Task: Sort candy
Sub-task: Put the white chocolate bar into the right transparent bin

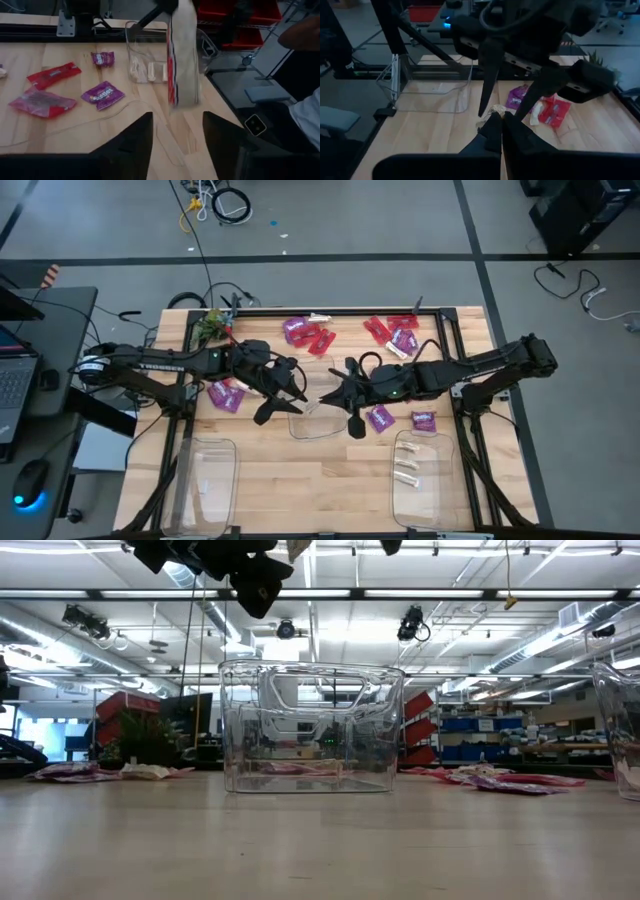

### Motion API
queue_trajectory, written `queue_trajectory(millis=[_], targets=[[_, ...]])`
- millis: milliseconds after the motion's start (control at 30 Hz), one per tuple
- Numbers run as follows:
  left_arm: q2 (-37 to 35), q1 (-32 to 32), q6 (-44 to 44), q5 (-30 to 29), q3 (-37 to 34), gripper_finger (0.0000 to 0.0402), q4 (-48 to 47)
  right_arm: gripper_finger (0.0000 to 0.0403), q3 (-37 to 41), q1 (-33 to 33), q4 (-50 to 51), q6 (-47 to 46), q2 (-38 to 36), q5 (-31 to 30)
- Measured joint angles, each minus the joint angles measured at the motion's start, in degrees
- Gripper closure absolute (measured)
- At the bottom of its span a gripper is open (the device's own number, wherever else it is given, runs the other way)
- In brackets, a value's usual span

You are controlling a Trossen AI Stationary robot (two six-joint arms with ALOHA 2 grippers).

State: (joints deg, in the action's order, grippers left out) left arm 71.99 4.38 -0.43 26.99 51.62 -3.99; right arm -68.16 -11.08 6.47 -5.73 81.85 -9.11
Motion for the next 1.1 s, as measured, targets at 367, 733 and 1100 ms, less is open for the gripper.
queue_trajectory(millis=[367, 733, 1100], targets=[[-0.15, 0.0, 0.2, -1.34, -0.02, 0.0213, -0.56, 0.0403, -0.02, -3.66, 25.68, -31.06, -8.77, -2.4], [-0.17, 0.0, 0.2, -1.32, -0.04, 0.0213, -1.6, 0.0403, -0.02, -10.5, 54.04, -65.76, -14.26, 10.07], [-0.2, 0.0, 0.22, -3.05, -0.04, 0.0213, -5.47, 0.0403, 0.0, -16.83, 65.54, -73.27, -6.75, 21.19]])
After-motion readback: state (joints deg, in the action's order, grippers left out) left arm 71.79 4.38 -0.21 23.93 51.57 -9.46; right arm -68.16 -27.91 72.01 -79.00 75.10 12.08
